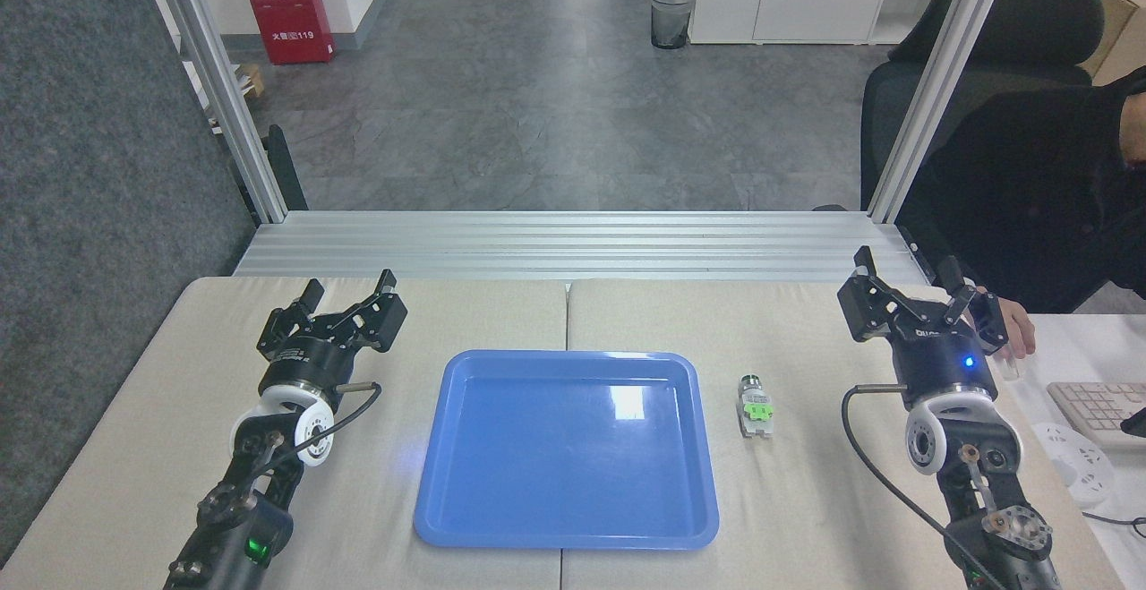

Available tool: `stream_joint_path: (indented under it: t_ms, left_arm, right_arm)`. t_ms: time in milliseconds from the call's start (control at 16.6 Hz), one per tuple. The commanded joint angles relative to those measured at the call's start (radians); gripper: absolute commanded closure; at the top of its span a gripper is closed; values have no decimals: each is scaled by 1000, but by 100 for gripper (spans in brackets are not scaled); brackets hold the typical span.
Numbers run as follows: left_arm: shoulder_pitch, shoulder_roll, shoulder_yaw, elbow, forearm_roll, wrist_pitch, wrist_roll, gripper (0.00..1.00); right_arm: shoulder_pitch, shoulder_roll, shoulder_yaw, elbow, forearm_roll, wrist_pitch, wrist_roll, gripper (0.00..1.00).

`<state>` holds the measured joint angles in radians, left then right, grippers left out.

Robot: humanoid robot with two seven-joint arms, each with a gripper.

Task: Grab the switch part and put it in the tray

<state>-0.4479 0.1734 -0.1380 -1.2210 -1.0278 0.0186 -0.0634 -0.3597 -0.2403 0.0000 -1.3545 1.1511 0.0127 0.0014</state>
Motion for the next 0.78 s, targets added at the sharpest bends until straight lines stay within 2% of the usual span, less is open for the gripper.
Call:
stream_joint_path:
  t_ms: [0,724]
  left_arm:
    - [0,0,0,0,0,0,0,0]
    - [0,0,0,0,0,0,0,0]
  right_arm:
    - [-1,4,5,0,-1,-2,0,1]
    - [-1,3,11,0,8,-2,3,1]
